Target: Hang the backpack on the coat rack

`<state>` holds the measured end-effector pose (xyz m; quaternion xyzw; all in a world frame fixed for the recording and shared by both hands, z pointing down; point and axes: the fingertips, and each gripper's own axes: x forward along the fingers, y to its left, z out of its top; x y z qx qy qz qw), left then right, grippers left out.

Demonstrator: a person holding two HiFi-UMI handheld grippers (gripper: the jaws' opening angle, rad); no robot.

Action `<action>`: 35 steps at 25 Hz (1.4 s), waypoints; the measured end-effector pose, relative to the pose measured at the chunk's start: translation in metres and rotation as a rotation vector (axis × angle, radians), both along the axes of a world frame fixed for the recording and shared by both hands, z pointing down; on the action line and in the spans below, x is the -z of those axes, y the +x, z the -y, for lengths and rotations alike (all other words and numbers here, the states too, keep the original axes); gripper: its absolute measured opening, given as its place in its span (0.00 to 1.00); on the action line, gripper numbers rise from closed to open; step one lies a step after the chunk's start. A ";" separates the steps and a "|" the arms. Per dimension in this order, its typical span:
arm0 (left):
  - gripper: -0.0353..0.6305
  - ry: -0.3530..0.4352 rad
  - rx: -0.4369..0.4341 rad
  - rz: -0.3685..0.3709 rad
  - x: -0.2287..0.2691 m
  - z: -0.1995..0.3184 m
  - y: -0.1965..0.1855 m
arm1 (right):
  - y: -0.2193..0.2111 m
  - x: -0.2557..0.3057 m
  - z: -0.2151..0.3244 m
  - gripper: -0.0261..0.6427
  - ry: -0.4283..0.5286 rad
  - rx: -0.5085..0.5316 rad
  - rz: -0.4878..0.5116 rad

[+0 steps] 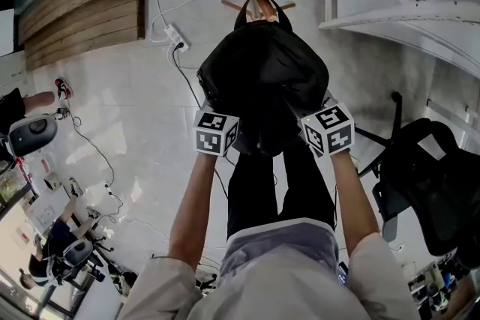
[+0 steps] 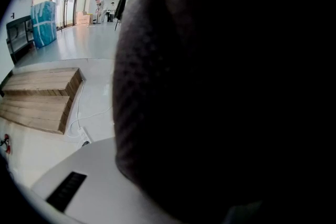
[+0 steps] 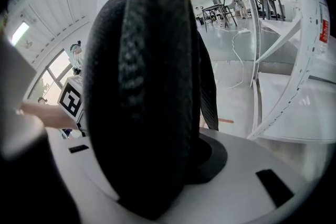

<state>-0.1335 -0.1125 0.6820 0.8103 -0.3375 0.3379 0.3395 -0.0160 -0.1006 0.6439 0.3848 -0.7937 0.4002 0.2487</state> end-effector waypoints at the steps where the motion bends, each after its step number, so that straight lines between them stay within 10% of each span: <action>1: 0.22 -0.002 0.003 -0.002 -0.002 0.002 0.000 | 0.000 -0.001 0.002 0.24 -0.003 -0.002 -0.005; 35: 0.23 0.024 -0.004 0.043 -0.042 0.057 -0.009 | -0.005 -0.049 0.056 0.27 -0.005 -0.052 0.026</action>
